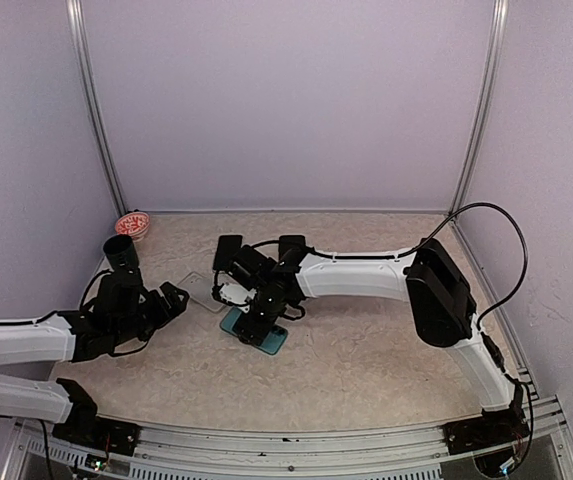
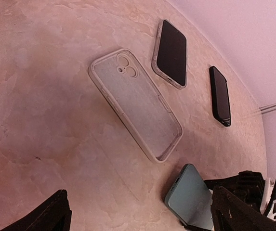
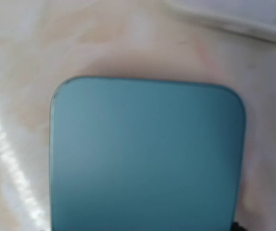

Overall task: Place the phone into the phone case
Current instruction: Pick up the phone at the center of the board, then pass from the right arm to the left

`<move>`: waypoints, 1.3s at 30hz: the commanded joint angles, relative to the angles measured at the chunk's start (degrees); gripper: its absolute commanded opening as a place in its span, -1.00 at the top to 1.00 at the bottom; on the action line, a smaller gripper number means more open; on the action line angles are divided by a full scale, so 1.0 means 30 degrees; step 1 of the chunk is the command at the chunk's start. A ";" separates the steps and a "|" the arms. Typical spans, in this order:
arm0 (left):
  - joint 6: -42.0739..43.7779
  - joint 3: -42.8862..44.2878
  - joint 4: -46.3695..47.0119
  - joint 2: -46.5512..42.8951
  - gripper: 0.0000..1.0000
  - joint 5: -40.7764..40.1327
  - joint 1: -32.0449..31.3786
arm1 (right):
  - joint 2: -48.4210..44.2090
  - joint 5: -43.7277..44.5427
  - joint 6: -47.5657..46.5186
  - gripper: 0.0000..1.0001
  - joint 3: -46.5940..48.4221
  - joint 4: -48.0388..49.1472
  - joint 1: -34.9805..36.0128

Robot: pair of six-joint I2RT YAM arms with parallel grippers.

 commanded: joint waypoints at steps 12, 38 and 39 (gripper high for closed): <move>0.1359 -0.0165 0.3052 0.1282 -0.98 -0.0077 -0.2344 | -0.3185 -0.1579 0.4579 -0.49 -0.2210 0.4165 -0.2090; 0.3364 0.3641 1.2781 1.1504 -0.76 0.6887 -0.4953 | -0.5246 -0.1174 0.7912 -0.54 -0.4745 0.6707 -0.3302; 0.3319 0.3818 1.2864 1.1774 -0.71 0.6962 -0.4954 | -0.5330 -0.1161 0.7965 -0.54 -0.4900 0.6769 -0.3335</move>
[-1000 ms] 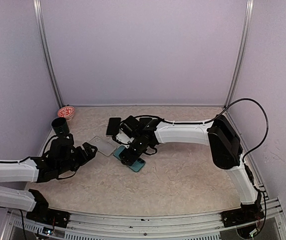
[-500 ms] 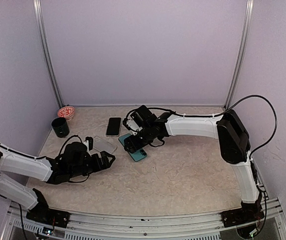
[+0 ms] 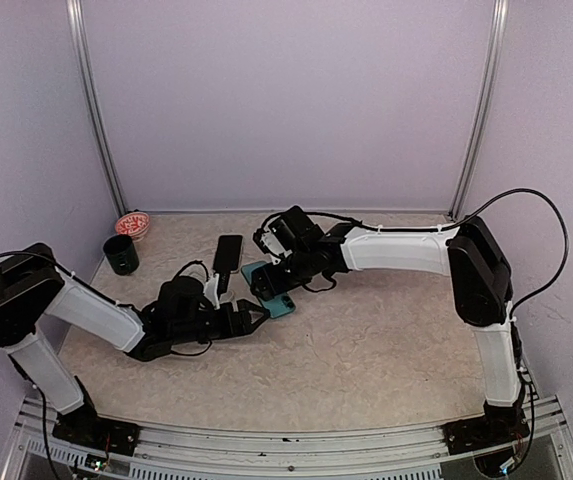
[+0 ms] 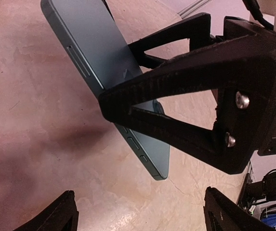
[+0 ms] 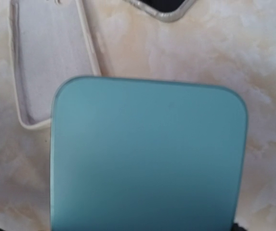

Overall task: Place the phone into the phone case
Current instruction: Pass from the right arm to the left

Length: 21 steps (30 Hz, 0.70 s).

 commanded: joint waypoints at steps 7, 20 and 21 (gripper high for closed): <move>-0.0545 0.1372 0.2175 0.1732 -0.60 0.0629 -0.0153 | -0.1700 0.0356 0.0941 -0.55 -0.0602 0.1565 -0.0405; -0.1452 0.2391 0.2915 0.2969 -0.22 0.0082 -0.0159 | -0.2065 0.0585 0.1393 -0.56 -0.1146 0.2024 -0.0433; -0.1449 0.2439 0.2956 0.3037 -0.18 0.0114 -0.0161 | -0.2096 0.0607 0.1415 -0.56 -0.1213 0.2027 -0.0433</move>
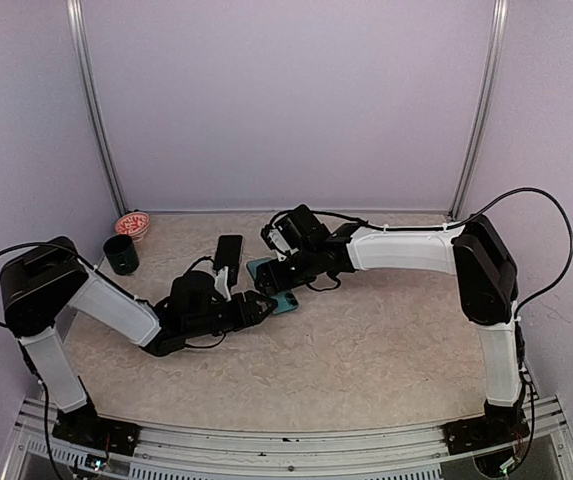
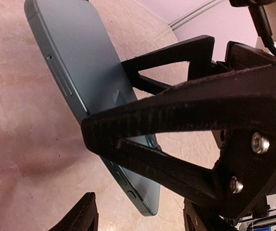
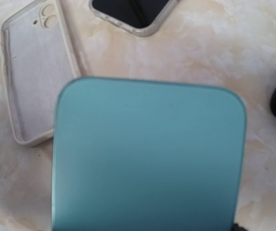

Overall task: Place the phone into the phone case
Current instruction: Pass from the right arm to the left

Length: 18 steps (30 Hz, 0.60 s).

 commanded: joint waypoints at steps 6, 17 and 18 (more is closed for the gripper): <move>-0.0202 0.0939 0.0970 0.0777 -0.05 0.0347 -0.0142 | -0.1508 0.0382 0.0372 -0.55 -0.0561 0.1268 -0.0120; -0.0860 0.1275 0.1699 0.1435 0.33 0.0675 -0.0123 | -0.1698 0.0380 0.0579 -0.56 -0.0981 0.1689 -0.0120; -0.0897 0.1261 0.1839 0.1455 0.34 0.0720 -0.0117 | -0.1695 0.0394 0.0587 -0.56 -0.1005 0.1683 -0.0120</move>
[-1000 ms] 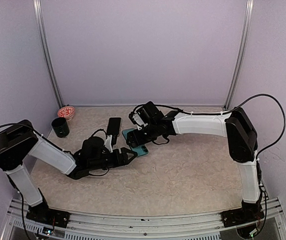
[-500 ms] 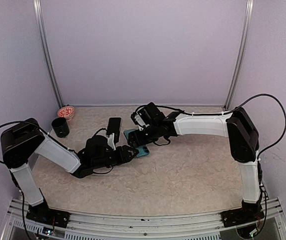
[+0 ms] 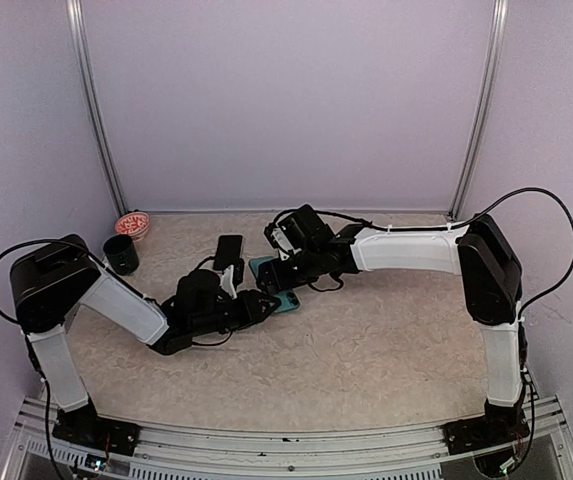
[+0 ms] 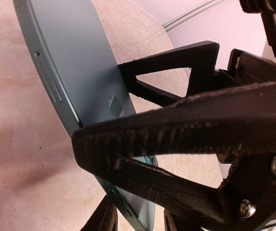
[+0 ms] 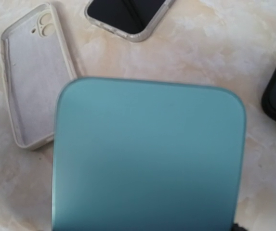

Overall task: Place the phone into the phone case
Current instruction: Pass from the right arm to the left

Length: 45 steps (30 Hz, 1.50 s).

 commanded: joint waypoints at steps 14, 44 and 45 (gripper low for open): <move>-0.0924 0.0480 0.0993 0.0525 0.78 0.0720 0.0271 | -0.1485 0.0243 0.0524 -0.56 -0.0886 0.1680 -0.0112; 0.8312 0.0801 -0.5354 -0.3476 1.00 -0.7045 -0.0910 | -0.6185 -0.1069 0.1670 -0.99 -0.3782 0.2179 -0.0636; 0.8625 0.0788 -0.5464 -0.3699 1.00 -0.7381 -0.1004 | -0.6420 -0.1682 0.1947 -0.99 -0.4036 0.2378 -0.0815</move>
